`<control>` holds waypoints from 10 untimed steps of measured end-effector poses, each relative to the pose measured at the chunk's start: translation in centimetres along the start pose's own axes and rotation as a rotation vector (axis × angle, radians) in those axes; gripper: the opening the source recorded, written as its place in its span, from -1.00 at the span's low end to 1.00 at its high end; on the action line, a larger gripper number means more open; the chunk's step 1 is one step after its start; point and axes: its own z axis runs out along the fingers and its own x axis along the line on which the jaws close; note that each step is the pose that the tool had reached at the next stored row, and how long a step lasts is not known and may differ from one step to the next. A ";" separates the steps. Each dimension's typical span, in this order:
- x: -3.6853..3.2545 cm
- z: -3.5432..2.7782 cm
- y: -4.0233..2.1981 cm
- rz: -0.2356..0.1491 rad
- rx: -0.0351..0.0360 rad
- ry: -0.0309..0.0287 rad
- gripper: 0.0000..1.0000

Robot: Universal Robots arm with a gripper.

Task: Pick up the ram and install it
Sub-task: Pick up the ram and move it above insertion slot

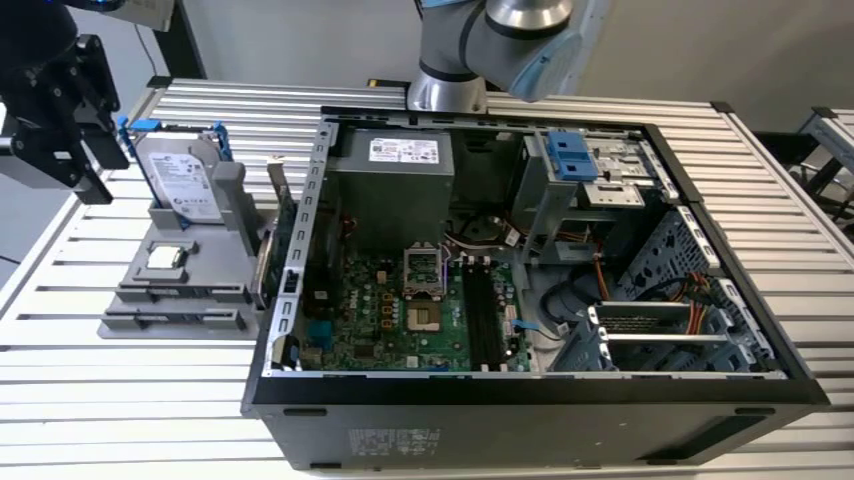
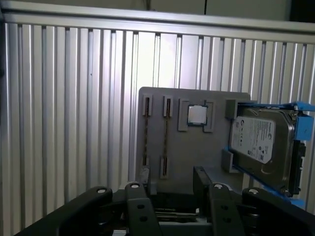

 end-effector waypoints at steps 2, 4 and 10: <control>-0.05 0.24 -0.02 0.000 0.0001 0.0002 1.00; -0.05 0.24 -0.01 0.000 -0.0001 0.0003 1.00; -0.05 0.40 -0.03 0.000 -0.0016 0.0025 1.00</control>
